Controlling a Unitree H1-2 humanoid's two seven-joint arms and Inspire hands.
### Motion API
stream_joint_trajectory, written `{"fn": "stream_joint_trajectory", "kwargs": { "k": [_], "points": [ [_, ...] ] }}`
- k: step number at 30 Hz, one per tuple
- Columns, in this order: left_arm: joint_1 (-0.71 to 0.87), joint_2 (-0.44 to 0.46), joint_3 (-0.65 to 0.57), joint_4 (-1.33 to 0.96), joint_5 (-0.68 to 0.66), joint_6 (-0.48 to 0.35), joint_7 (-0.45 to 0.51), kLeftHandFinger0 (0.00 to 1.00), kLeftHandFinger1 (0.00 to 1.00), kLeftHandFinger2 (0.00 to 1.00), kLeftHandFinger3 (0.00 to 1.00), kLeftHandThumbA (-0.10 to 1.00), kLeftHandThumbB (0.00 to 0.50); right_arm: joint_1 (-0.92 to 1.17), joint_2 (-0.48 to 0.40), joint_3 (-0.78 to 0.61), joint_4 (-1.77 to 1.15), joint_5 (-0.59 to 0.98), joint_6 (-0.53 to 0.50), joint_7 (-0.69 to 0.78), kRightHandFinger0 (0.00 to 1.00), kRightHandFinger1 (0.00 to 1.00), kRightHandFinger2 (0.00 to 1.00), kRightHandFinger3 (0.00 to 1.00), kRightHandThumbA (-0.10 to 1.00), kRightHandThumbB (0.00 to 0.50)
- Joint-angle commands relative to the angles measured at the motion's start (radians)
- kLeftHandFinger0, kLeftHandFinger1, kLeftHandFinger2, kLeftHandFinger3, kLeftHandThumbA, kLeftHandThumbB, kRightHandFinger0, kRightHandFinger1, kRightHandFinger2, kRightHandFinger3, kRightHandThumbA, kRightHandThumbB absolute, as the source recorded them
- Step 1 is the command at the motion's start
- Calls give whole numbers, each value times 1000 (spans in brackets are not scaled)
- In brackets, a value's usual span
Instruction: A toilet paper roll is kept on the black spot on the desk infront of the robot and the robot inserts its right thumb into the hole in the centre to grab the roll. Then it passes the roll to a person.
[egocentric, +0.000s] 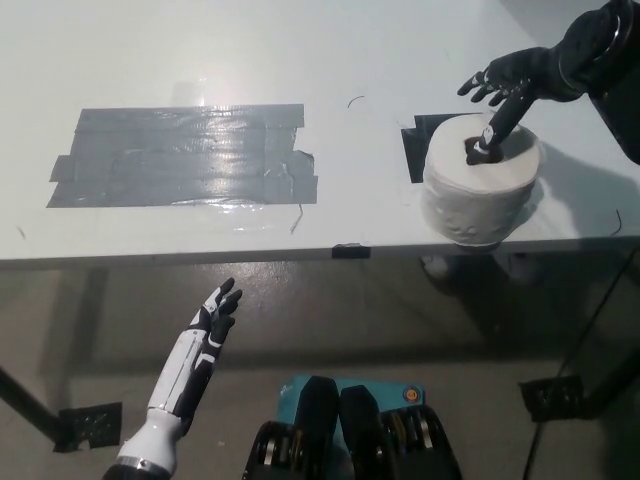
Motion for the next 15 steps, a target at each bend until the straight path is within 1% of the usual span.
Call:
{"fn": "stream_joint_trajectory", "kwargs": {
  "k": [1,3,6,8,11,15],
  "points": [
    [-19,6,-1,-31,13,-11,-5,1000,1000,1000,1000,1000,103,-67,-3,-31,21,-24,-34,-18,1000,1000,1000,1000,1000,359],
    [-18,5,0,-33,8,-6,-6,1000,1000,1000,1000,1000,105,-75,-3,-30,34,-37,-35,-25,1000,1000,1000,1000,1000,370],
    [-22,5,2,-38,5,-2,-8,1000,1000,1000,1000,1000,109,-96,-12,-43,42,-39,-23,-24,1000,1000,1000,1000,1000,371],
    [-22,5,1,-37,6,-6,-8,1000,1000,1000,1000,1000,110,-101,-20,-46,32,-43,-30,-16,1000,1000,1000,1000,1000,342],
    [-24,7,0,-31,11,-17,-5,1000,1000,1000,1000,1000,113,-113,-26,-62,35,-37,-31,-3,1000,1000,1000,1000,1000,339],
    [-26,7,1,-32,10,-9,-6,1000,1000,1000,1000,1000,117,-130,-30,-82,45,-37,-28,8,1000,1000,1000,1000,1000,367]
  ]
}}
